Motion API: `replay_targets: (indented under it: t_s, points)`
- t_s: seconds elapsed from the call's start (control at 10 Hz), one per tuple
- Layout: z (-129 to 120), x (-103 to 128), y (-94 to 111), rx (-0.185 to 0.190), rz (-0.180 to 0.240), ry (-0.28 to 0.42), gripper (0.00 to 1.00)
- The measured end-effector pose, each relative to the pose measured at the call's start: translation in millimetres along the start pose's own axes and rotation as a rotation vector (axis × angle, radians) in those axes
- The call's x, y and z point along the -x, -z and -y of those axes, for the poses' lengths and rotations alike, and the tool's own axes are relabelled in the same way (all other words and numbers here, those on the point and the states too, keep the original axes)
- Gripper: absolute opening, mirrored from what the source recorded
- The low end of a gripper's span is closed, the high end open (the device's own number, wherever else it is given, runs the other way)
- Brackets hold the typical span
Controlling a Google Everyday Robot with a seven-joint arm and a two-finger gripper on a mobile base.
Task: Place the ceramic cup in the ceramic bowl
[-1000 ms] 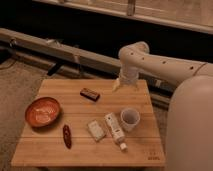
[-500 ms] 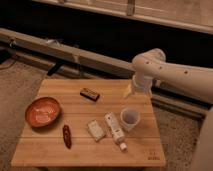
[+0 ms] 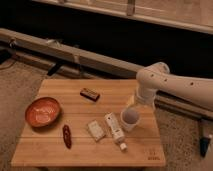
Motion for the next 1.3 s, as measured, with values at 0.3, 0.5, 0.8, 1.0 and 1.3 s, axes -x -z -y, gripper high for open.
replay_targets:
  t_s: [0.3, 0.5, 0.8, 1.0, 1.3]
  points:
    - [6, -12, -12, 0.000, -0.030, -0.027, 0.80]
    - [8, -14, -16, 0.005, -0.041, -0.041, 0.80]
    - [13, -19, -27, 0.008, -0.073, -0.058, 0.80]
    - [13, -19, -36, 0.006, -0.096, -0.062, 0.71]
    - [10, -17, -48, 0.015, -0.134, -0.061, 0.41]
